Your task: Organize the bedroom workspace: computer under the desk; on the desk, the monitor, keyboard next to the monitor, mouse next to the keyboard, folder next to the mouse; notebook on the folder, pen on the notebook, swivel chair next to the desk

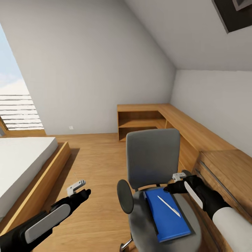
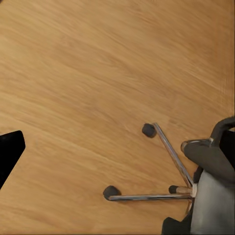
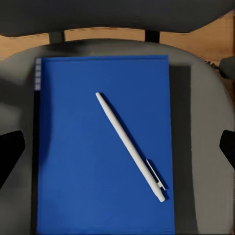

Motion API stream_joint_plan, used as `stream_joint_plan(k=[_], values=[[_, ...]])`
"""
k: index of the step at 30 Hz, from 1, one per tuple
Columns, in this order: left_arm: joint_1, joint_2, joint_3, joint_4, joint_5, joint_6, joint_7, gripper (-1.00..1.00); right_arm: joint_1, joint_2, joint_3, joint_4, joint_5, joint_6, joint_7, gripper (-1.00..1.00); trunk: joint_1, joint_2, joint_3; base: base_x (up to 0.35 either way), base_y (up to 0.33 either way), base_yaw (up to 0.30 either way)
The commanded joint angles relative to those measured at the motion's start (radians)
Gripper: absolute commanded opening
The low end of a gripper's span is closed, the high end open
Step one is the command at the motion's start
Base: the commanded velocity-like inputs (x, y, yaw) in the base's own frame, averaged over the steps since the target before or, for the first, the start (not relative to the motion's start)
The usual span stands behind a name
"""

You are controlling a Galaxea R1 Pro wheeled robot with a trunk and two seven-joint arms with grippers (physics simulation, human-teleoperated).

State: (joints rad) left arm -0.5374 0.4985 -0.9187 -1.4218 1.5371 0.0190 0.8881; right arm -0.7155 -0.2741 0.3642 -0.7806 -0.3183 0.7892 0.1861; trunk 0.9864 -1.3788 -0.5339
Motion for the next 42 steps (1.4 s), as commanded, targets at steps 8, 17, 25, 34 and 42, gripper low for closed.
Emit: stream_joint_plan(k=[8, 17, 25, 34, 42], values=[[-0.001, 0.001, 0.000, -0.003, -0.005, 0.002, 0.005, 1.00, -0.001, -0.001, 0.012, 0.044, 0.003, 0.005, -0.005, 1.00, 0.031, -0.057, -0.026, 0.000, 0.000, 0.000], [-0.001, 0.002, 0.000, -0.002, -0.006, 0.003, 0.004, 1.00, -0.001, -0.001, 0.010, 0.060, 0.002, 0.005, -0.006, 1.00, 0.065, -0.120, -0.054, 0.000, 0.000, 0.000], [-0.001, 0.001, 0.000, 0.011, -0.005, 0.003, 0.003, 1.00, -0.001, -0.002, 0.010, 0.061, 0.002, 0.002, -0.008, 1.00, 0.073, -0.134, -0.061, 0.000, 0.000, 0.000], [-0.001, 0.000, 0.001, 0.032, -0.006, 0.003, 0.004, 1.00, -0.001, -0.002, 0.009, 0.061, 0.002, -0.001, -0.008, 1.00, 0.084, -0.155, -0.070, 0.000, 0.000, 0.000], [-0.001, 0.001, 0.004, 0.035, -0.005, 0.000, 0.006, 1.00, -0.001, -0.002, 0.009, 0.061, 0.002, -0.002, -0.008, 1.00, 0.115, -0.211, -0.095, 0.000, 0.000, 0.000]])
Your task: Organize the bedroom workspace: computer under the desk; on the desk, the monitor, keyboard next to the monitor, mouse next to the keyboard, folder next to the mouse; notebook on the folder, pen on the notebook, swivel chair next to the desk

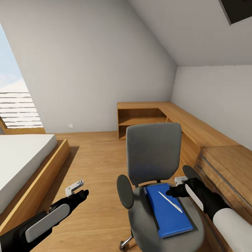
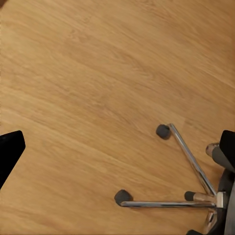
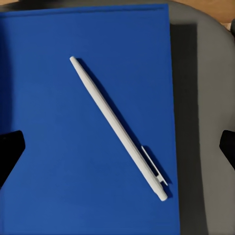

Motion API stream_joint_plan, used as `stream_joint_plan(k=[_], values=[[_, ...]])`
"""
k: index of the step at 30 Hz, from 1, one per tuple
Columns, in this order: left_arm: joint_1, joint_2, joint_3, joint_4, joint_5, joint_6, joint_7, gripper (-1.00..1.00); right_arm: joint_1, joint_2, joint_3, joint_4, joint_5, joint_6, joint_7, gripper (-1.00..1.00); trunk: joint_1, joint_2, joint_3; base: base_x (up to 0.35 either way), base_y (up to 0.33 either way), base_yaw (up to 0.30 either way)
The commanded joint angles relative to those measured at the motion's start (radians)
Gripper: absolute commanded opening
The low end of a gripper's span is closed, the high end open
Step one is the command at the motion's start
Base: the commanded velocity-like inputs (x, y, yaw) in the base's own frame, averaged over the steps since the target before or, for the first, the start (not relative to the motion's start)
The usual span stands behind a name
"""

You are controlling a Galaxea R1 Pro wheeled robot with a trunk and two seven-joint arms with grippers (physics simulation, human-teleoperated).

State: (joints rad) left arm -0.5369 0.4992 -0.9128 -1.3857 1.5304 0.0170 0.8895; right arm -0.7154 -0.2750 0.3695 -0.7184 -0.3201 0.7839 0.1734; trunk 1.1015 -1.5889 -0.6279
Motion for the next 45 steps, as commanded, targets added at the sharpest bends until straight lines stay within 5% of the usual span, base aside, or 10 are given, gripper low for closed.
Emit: stream_joint_plan(k=[1, 34, 45], values=[[-0.002, 0.001, -0.002, -0.001, 0.002, 0.002, 0.005, 1.00, -0.001, -0.001, 0.003, -0.001, 0.004, 0.003, 0.005, 1.00, 0.004, -0.008, -0.004, 0.000, 0.000, 0.000], [-0.002, 0.001, -0.001, -0.001, 0.002, 0.002, 0.003, 1.00, -0.001, -0.001, 0.005, -0.001, 0.004, 0.003, 0.006, 1.00, 0.130, -0.239, -0.108, 0.000, 0.000, 0.000], [-0.002, 0.001, -0.001, -0.001, 0.002, 0.003, 0.004, 1.00, -0.001, -0.001, 0.005, -0.001, 0.004, 0.003, 0.007, 1.00, 0.130, -0.239, -0.108, 0.000, 0.000, 0.000]])
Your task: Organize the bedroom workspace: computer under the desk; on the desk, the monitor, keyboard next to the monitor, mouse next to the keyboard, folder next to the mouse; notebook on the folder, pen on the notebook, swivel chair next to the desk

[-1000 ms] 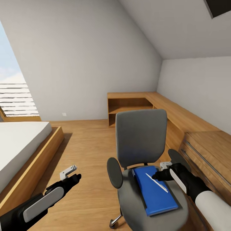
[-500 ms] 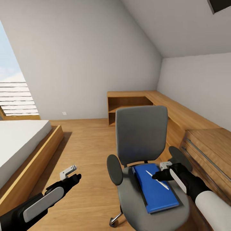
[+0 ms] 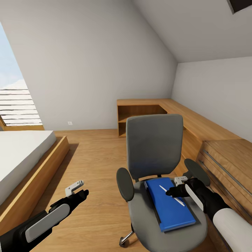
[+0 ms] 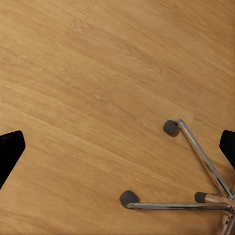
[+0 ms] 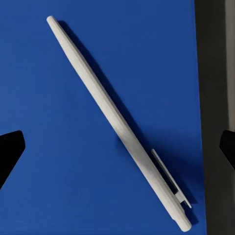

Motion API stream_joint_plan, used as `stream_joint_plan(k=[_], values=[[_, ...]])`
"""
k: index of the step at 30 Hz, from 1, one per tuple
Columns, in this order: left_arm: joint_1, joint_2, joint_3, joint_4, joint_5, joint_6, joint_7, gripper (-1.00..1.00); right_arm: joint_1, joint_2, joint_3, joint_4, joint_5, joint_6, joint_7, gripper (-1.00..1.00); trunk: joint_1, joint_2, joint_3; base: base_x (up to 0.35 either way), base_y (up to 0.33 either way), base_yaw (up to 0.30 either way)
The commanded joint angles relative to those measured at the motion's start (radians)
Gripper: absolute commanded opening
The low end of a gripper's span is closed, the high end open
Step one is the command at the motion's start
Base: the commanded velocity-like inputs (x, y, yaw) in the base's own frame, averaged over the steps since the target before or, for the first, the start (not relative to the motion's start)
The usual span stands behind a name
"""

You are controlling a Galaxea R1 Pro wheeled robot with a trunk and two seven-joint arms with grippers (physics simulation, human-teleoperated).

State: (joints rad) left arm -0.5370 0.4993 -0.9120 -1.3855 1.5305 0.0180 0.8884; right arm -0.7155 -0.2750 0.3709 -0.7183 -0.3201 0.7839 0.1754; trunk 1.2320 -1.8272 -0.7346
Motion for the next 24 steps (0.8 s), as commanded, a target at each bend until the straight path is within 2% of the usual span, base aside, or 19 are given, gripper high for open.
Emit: stream_joint_plan(k=[1, 24], values=[[-0.001, 0.001, -0.002, -0.001, 0.002, 0.002, 0.005, 1.00, -0.001, -0.001, 0.003, -0.001, 0.004, 0.003, 0.005, 1.00, 0.000, -0.001, -0.001, 0.000, 0.000, 0.000], [-0.001, 0.001, -0.001, -0.001, 0.002, 0.001, 0.005, 1.00, -0.001, 0.000, 0.001, 0.000, 0.003, 0.011, 0.003, 1.00, 0.000, -0.001, -0.001, 0.000, 0.000, 0.000]])
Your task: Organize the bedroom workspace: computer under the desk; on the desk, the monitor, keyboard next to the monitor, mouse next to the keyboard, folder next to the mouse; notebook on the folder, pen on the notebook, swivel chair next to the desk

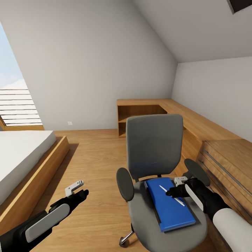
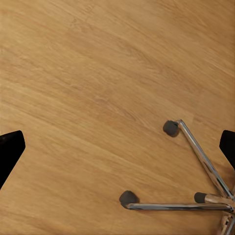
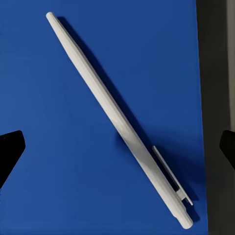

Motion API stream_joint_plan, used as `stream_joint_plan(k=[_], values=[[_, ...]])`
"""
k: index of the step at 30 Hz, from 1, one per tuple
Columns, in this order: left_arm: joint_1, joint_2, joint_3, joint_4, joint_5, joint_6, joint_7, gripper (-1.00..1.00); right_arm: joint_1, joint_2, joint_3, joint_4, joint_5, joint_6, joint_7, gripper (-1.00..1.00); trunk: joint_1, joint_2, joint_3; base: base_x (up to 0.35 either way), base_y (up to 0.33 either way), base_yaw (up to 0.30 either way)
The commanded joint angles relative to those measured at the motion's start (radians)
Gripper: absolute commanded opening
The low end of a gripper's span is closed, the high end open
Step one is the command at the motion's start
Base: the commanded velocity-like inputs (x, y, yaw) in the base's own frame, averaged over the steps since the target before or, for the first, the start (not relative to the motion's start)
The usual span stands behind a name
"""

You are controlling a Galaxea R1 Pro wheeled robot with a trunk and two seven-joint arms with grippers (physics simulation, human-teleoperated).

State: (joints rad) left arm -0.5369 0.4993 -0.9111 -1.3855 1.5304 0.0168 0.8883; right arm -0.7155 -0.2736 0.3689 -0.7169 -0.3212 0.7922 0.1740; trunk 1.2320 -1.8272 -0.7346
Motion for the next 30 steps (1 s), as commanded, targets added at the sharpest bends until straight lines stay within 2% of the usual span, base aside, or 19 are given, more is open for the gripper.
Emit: stream_joint_plan(k=[1, 10, 30], values=[[-0.001, 0.001, -0.002, -0.001, 0.002, 0.002, 0.005, 1.00, -0.001, -0.001, 0.004, 0.000, 0.005, 0.004, 0.004, 1.00, 0.000, -0.001, -0.001, 0.000, 0.000, 0.000], [-0.001, 0.001, -0.002, -0.001, 0.002, 0.002, 0.004, 1.00, -0.001, 0.000, 0.005, 0.002, 0.005, 0.030, 0.004, 1.00, 0.000, -0.001, -0.001, 0.000, 0.000, 0.000], [-0.001, 0.001, -0.003, -0.001, 0.002, 0.003, 0.004, 1.00, -0.001, 0.002, 0.008, 0.041, 0.004, 0.034, 0.004, 1.00, 0.000, -0.001, -0.001, 0.000, 0.000, 0.000]])
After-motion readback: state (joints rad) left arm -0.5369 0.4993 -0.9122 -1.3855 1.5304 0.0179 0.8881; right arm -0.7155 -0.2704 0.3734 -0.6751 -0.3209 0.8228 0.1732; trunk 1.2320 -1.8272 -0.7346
